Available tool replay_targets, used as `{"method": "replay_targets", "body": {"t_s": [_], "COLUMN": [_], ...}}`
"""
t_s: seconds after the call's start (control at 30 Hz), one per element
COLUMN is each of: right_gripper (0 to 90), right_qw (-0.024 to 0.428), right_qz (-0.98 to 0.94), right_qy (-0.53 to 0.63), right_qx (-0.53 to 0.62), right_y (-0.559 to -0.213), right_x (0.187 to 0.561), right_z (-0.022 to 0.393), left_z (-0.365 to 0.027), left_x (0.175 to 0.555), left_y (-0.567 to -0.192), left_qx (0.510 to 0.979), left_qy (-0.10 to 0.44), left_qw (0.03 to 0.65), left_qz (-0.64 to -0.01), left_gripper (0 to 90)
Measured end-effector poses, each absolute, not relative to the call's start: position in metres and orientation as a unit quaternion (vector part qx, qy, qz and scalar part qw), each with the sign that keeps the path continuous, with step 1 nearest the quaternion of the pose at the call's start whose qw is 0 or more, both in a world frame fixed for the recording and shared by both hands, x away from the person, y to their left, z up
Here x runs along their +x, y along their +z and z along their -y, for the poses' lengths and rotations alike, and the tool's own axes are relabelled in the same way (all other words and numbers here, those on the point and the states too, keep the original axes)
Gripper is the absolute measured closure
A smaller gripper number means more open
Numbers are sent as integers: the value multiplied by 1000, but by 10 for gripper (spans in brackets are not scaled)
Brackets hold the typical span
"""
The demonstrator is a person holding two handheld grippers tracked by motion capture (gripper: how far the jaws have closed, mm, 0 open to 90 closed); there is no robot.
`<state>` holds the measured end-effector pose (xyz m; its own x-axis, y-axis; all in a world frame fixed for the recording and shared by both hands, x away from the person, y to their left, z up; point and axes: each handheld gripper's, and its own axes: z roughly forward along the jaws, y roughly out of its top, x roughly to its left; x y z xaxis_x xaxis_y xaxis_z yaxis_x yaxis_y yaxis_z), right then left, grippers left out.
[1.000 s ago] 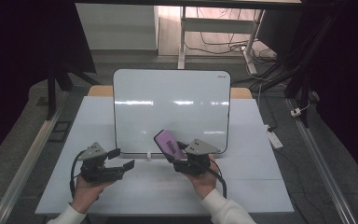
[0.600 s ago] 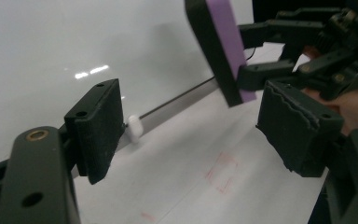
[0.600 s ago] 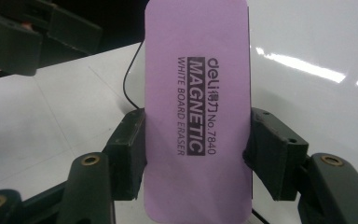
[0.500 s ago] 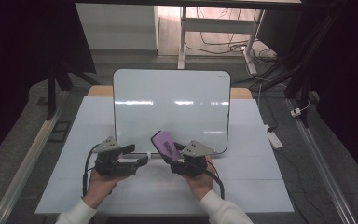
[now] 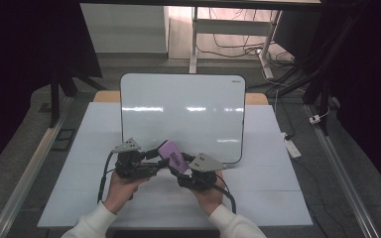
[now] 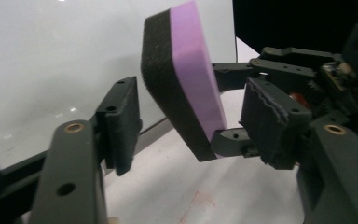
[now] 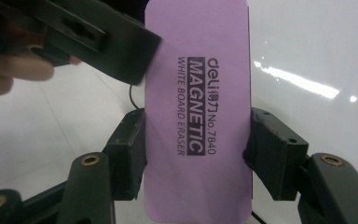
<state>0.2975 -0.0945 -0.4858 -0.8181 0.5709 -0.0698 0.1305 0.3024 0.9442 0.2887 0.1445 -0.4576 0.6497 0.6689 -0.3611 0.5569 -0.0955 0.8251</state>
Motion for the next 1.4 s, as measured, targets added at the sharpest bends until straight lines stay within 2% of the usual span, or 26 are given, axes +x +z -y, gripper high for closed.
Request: {"method": "replay_targets", "body": {"t_s": [0.23, 0.43, 0.53, 0.67, 0.73, 0.9, 1.17, 1.4], "right_gripper": [408, 405, 387, 303, 273, 262, 261, 265], "right_qw": [218, 220, 205, 183, 187, 182, 196, 218], "right_qz": [-770, -773, -776, -771, -765, -762, -772, -773], "right_qy": [557, 551, 553, 568, 575, 577, 549, 529], "right_qx": [223, 223, 222, 223, 223, 229, 254, 274], "right_y": [-485, -488, -488, -485, -481, -472, -475, -477], "right_x": [294, 294, 297, 298, 297, 301, 310, 309], "right_z": [92, 89, 88, 91, 95, 113, 158, 203], "left_z": [-145, -145, -146, -156, -163, -184, -220, -230], "left_x": [292, 292, 290, 288, 287, 284, 280, 283], "left_y": [-457, -455, -452, -444, -440, -431, -430, -430], "left_qx": [724, 725, 728, 728, 730, 731, 721, 726], "left_qy": [34, 30, 46, 65, 78, 121, 141, 151], "left_qw": [543, 539, 533, 527, 520, 493, 468, 442], "left_qz": [-423, -427, -428, -433, -437, -455, -491, -504], "left_gripper": [563, 625, 636, 640, 640, 639, 639, 639]}}
